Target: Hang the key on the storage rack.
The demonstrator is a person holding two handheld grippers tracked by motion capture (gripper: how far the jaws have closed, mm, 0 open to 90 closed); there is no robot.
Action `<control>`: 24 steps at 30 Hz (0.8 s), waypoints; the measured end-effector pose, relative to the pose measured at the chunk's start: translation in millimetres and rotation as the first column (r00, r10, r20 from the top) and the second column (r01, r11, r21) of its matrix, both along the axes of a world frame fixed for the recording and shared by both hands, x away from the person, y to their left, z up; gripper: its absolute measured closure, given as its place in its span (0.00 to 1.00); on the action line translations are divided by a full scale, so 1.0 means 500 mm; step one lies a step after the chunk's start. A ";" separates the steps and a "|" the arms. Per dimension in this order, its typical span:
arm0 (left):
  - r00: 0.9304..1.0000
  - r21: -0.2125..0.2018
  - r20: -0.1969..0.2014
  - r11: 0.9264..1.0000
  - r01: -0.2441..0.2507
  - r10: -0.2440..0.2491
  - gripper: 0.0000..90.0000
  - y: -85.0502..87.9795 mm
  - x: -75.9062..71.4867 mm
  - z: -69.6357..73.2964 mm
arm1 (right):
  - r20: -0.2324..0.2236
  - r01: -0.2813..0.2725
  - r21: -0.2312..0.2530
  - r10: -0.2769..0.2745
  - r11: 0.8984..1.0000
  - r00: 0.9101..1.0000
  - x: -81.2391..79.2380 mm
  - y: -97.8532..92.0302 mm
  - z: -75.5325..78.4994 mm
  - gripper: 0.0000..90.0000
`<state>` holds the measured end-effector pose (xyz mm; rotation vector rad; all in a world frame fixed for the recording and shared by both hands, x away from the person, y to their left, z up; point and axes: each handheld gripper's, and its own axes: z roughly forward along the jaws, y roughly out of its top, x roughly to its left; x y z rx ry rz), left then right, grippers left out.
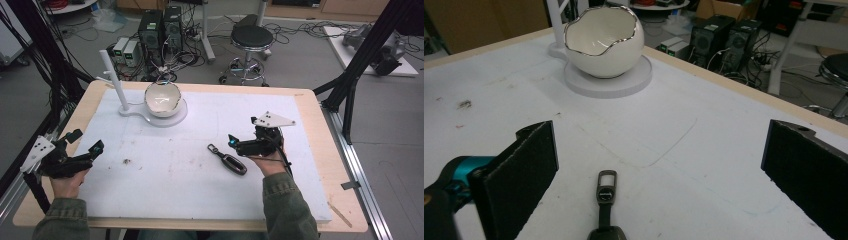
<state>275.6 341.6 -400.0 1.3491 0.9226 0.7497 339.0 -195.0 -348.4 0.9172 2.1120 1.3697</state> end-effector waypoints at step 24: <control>1.000 -0.014 -0.007 1.000 0.016 -0.016 0.09 0.000 0.002 -0.002 | -0.199 -0.102 -0.230 0.056 0.968 0.978 0.096 0.094 -0.036 0.01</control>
